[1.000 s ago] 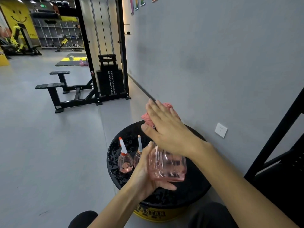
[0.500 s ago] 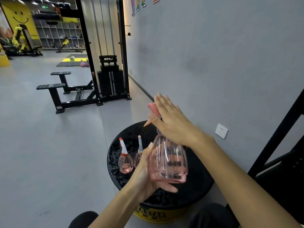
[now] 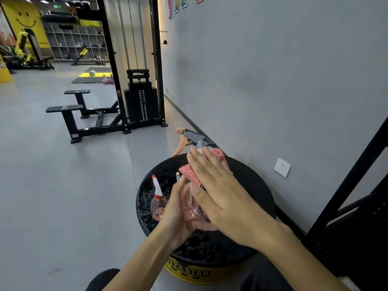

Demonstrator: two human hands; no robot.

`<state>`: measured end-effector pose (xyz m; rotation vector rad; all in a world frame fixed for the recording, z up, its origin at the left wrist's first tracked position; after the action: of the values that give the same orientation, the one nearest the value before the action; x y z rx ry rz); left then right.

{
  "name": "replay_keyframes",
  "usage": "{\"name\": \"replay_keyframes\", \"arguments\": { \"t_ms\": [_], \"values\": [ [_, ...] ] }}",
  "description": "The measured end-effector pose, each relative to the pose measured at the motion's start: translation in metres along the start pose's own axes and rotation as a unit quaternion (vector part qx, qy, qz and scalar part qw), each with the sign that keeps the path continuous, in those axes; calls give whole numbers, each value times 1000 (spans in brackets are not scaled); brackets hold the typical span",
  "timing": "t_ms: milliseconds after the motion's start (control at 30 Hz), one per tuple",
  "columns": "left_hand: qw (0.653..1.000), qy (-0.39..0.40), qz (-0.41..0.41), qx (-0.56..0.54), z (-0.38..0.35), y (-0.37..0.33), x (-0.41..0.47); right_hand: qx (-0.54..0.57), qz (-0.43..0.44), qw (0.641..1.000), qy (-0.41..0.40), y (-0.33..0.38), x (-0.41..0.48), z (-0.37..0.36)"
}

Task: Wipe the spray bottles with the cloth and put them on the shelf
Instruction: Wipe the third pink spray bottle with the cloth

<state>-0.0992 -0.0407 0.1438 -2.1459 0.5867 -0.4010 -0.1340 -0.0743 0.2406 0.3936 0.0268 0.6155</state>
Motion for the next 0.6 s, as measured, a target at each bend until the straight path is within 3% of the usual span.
{"name": "replay_keyframes", "arguments": {
  "t_ms": [167,367,600],
  "values": [
    [999,-44,-7,-22,9,-2,0,-33,-2,998,-48,6,-11,-6],
    [1000,-24,4,0,-1,0,0,-27,-26,990,-136,-14,10,17],
    [997,-69,-18,-4,10,-5,-1,-8,-21,987,-159,-4,0,1]
  ]
}}
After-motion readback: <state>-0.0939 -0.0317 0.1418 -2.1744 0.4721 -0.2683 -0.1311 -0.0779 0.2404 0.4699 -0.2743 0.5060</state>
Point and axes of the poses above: each hand's wrist, its own x-axis towards the middle knuckle, its own z-axis out of the back of the hand, y = z × x, the point moved 10 cm from there along x, towards the middle knuckle, and after that the axes turned 11 degrees about y, right-handed, at the moved point
